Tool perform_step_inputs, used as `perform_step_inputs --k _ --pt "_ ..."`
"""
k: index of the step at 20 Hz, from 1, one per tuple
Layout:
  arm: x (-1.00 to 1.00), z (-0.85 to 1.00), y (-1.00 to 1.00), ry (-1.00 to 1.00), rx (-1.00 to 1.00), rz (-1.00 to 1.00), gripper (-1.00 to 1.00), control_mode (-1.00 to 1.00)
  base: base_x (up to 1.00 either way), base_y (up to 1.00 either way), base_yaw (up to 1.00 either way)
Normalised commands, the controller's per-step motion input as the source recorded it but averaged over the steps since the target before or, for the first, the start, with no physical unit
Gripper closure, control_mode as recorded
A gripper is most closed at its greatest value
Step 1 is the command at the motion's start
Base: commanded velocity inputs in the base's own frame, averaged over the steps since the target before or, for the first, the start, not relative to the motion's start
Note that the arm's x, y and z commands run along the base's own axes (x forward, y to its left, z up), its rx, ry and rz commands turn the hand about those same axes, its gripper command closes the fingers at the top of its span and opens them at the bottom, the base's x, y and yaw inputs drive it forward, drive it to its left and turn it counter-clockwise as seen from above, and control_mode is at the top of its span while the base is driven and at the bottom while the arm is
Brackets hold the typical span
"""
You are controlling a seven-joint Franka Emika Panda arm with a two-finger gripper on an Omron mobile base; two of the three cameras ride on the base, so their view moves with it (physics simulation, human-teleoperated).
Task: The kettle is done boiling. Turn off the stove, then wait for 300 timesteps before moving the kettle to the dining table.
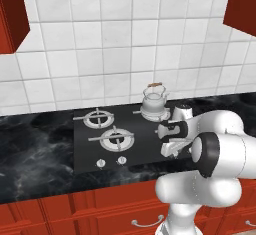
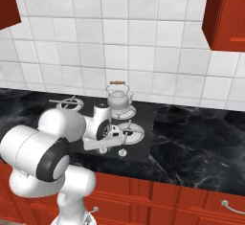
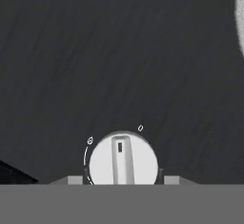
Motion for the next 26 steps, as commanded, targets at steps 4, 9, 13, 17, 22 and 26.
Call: perform_step_inputs --k 4,9,13,17,22,26 --pt "-0.08 -0.02 0.0 0.0 0.04 -0.28 1.0 -1.0 0.0 0.0 0.0" --pt "-0.01 -0.05 0.0 0.0 0.02 -0.29 1.0 -1.0 0.0 0.0 0.0" --pt "-0.01 -0.08 0.0 0.0 0.01 -0.31 1.0 -1.0 0.0 0.0 0.0" --pt "0.0 -0.09 0.0 0.0 0.01 -0.32 1.0 -1.0 0.0 0.0 0.0" --pt "-0.01 -0.11 0.0 0.0 0.0 -0.32 1.0 -1.0 0.0 0.0 0.0" --pt "-0.08 -0.08 0.0 0.0 0.0 -0.31 1.0 -1.0 0.0 0.0 0.0"
